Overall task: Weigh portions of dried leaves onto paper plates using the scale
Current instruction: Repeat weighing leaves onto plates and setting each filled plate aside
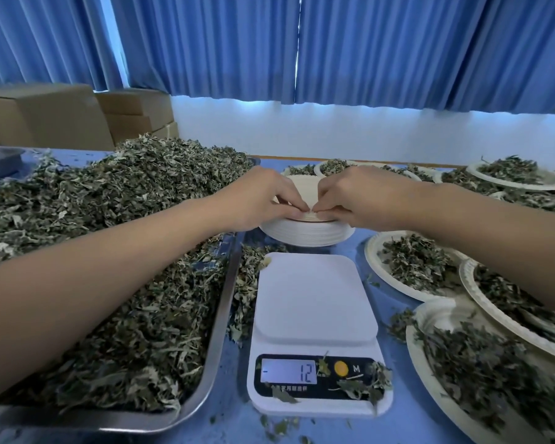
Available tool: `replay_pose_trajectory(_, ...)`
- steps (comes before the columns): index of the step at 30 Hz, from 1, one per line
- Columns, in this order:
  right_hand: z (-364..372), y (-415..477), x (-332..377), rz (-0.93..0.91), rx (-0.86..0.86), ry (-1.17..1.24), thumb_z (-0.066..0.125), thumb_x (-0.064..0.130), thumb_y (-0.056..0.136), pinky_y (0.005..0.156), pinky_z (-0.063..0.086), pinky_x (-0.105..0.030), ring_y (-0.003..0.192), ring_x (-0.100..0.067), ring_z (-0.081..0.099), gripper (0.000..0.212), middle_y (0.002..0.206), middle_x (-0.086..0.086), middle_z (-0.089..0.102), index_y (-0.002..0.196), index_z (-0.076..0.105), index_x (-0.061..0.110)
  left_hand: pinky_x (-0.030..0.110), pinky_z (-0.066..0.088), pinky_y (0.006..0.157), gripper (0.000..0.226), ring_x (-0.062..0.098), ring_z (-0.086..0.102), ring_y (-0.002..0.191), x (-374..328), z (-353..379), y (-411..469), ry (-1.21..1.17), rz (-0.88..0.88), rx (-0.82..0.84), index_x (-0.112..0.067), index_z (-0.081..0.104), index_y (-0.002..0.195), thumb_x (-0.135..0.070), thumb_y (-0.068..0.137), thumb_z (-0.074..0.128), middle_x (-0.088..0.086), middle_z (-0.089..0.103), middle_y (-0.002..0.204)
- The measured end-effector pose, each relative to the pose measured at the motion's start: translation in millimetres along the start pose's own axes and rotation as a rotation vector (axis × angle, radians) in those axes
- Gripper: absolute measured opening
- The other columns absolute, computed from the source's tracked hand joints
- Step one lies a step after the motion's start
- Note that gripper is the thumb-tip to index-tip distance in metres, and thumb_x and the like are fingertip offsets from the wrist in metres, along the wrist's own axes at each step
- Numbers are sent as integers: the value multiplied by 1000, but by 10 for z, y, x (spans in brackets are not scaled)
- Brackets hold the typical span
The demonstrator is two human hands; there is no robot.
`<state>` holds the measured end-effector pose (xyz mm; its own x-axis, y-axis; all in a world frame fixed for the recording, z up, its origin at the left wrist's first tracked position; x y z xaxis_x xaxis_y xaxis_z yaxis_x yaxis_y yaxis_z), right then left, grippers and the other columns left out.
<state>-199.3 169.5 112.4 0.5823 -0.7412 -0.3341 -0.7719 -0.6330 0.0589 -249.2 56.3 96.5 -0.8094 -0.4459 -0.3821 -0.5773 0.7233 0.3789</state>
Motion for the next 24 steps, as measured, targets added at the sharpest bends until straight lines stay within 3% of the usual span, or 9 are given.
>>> replay_pose_trajectory(7, -10, -13, 18, -10, -48, -50, 45, 33, 106, 64, 45, -33, 81, -18, 54, 32, 93, 8, 60, 102, 76, 26, 33, 51, 92, 14, 8, 69, 95, -60, -10, -30, 38, 31, 6, -17, 82, 103, -17, 90, 76, -8, 77, 101)
replay_pose_trajectory(10, 7, -8, -2, -10, -50, -51, 45, 33, 106, 65, 49, -35, 84, -20, 56, 32, 94, 7, 61, 104, 76, 28, 39, 51, 87, 20, 19, 68, 94, -201, 27, -58, 299, 157, 73, -18, 79, 110, -22, 99, 63, -4, 75, 108)
replay_pose_trajectory(14, 7, -15, -56, 20, -55, -12, 37, 44, 105, 70, 52, -38, 87, -20, 59, 41, 100, 7, 61, 108, 75, 29, 36, 38, 98, 39, 18, 63, 98, -289, 91, -49, 730, 236, 141, -25, 68, 120, -32, 107, 32, -8, 69, 114)
replay_pose_trajectory(18, -42, -51, -128, 41, -159, -38, 12, 62, 96, 64, 44, -33, 88, -22, 61, 69, 105, 7, 60, 110, 72, 31, 33, 34, 105, 44, 18, 60, 108, -359, 3, -32, 742, 289, 28, -20, 67, 118, -30, 108, 25, -6, 68, 114)
replay_pose_trajectory(21, -133, -100, -148, 87, -251, -127, 20, 49, 104, 61, 37, -32, 84, -28, 63, 54, 110, 4, 60, 117, 67, 26, 41, 41, 98, 37, 27, 63, 104, -406, -125, -38, 744, 279, -68, -10, 68, 115, -22, 106, 35, 4, 70, 109)
replay_pose_trajectory(24, -266, -168, -76, 126, -290, -173, 28, 39, 107, 61, 41, -34, 82, -33, 62, 41, 109, 2, 59, 119, 63, 21, 49, 51, 77, 20, 36, 65, 82, -574, -298, -143, 655, 335, -223, 2, 71, 103, -8, 98, 54, 17, 68, 91)
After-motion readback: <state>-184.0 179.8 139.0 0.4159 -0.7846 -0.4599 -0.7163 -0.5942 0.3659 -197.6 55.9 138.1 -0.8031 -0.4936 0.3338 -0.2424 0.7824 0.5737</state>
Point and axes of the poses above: each hand's wrist, its own y-axis towards the middle knuckle, its own z-axis out of the palm, x = y × z, the point moved 7 cm from there along y, towards the middle knuckle
